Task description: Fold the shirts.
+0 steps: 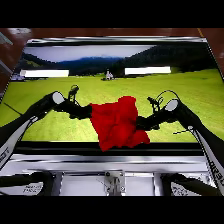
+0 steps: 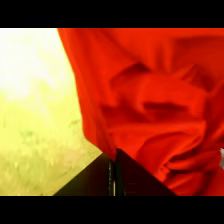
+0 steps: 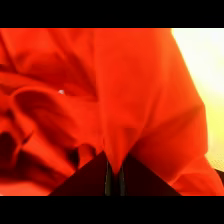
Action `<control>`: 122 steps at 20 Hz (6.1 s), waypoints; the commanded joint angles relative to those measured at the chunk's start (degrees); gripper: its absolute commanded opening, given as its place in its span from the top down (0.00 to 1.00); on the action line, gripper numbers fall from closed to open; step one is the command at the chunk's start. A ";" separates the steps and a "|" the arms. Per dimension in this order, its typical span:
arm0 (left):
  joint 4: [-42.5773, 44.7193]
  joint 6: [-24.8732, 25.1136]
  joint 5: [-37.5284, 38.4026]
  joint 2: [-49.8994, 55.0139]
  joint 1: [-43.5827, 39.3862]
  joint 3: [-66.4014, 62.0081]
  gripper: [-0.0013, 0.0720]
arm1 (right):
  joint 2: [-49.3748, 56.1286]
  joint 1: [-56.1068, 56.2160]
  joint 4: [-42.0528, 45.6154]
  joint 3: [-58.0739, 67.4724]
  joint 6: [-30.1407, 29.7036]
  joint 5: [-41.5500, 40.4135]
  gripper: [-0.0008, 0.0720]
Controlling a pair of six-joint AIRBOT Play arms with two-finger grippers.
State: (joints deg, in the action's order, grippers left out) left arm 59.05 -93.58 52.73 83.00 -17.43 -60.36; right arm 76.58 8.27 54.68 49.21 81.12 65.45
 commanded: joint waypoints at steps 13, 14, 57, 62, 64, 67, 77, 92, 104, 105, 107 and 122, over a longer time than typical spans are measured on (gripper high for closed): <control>7.61 -3.37 -10.14 -43.78 7.50 -31.41 0.93 | -32.24 0.83 12.39 39.23 11.93 -8.26 0.89; 7.67 -2.84 -9.49 -43.85 7.41 -31.82 0.93 | -32.22 0.83 11.76 39.47 12.44 -4.94 0.89; -17.05 1.40 1.27 -18.99 0.87 30.03 0.01 | -6.10 0.83 17.84 0.11 7.48 -23.82 0.89; -20.04 -0.35 -8.72 -14.36 -8.90 31.93 0.01 | -6.10 0.83 17.75 0.11 7.56 -22.45 0.89; -20.52 0.02 -9.18 -11.98 -10.19 31.82 0.01 | -6.10 0.83 17.70 0.11 7.56 -21.86 0.89; -20.61 0.02 -10.95 -10.32 -9.97 31.82 0.02 | -6.10 0.83 17.68 0.11 7.54 -21.49 0.89; -28.28 7.91 -18.10 -9.44 -10.34 28.44 0.93 | -6.40 0.83 14.36 0.13 7.76 -21.38 0.89; 25.22 -4.22 8.79 -54.07 7.17 -37.09 0.93 | -46.34 0.83 17.81 34.95 11.26 -25.57 0.89; 35.04 -3.41 21.24 -52.22 7.17 -11.80 0.93 | -33.27 0.83 31.78 35.69 18.69 21.27 0.89; 35.17 -3.39 21.16 -51.15 7.17 -8.63 0.93 | -29.88 0.83 30.62 33.94 17.97 22.18 0.89; 36.11 -3.39 18.86 -48.24 7.17 -3.85 0.93 | -23.43 0.83 29.53 29.99 15.52 18.40 0.89; 27.69 -9.18 2.80 -4.15 7.17 -1.03 0.93 | 12.11 0.83 14.32 26.49 17.86 -21.33 0.89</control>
State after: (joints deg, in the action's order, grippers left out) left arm 91.20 -101.75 56.27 71.61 -10.24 -61.41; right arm 84.64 9.08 73.03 75.75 97.97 43.38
